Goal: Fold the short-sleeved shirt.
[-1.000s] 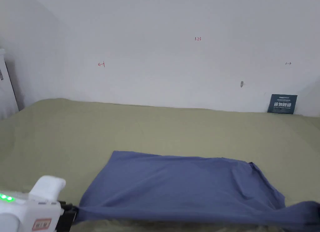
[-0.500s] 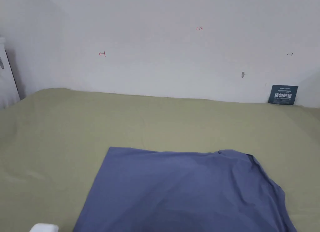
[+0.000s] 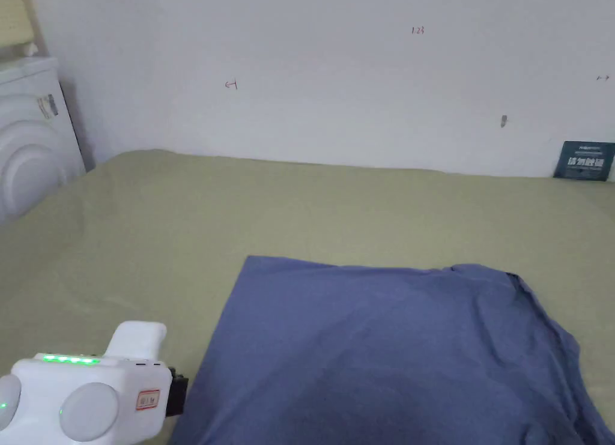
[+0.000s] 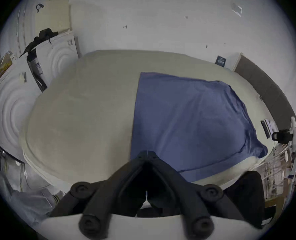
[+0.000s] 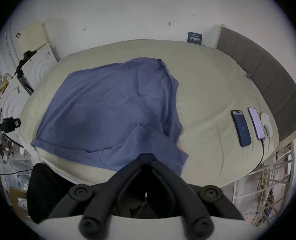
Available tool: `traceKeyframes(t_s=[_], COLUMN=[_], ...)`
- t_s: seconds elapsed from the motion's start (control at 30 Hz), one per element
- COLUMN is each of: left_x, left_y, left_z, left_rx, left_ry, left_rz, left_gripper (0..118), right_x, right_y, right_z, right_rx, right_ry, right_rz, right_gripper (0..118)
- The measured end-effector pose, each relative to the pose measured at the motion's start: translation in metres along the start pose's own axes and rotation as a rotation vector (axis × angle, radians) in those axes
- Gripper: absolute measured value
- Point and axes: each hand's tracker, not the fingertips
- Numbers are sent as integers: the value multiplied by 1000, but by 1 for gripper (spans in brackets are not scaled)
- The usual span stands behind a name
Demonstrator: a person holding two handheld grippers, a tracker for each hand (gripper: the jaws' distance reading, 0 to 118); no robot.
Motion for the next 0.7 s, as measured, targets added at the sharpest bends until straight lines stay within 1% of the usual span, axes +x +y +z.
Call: traceKeyframes(t_s=[0.13, 0.33, 0.37, 0.4, 0.43, 0.47, 0.5, 0.53, 0.6, 0.7], left_x=[-10, -31, -35, -39, -35, -36, -37, -39, -38, -29], left_y=[-13, -27, -28, -29, -32, -35, -39, -44, -49, -58], left_z=[-15, -31, -34, -38, -39, -44, -51, -54, -66, -82], left_rx=[-31, -63, -69, -80, -96, -127, -154, -144, -180, -247], left_ry=[-8, -22, -31, -38, -39, -51, -45, -55, -91, -27], left_rz=[-8, 19, 27, 33, 35, 41, 43, 43, 35, 10], left_gripper=[0, 1, 16, 48, 88, 118, 117, 117, 117, 116], right_x=[-1, 3, 2, 2, 3, 4, 3, 4, 5, 3], right_y=[-10, -14, -13, -13, -13, -13, -12, -12, -12, -12], right_z=[0, 0, 0, -1, -2, -3, -3, -3, -5, -7], right_rx=[-4, -7, -6, -7, -10, -13, -16, -19, -26, -40], right_ry=[32, 21, 21, 20, 19, 17, 17, 21, 28, 24], right_rz=[-14, -17, -19, -21, -21, -22, -26, -30, -38, -38], right_gripper=[0, 0, 0, 0, 0, 0, 0, 0, 0, 0])
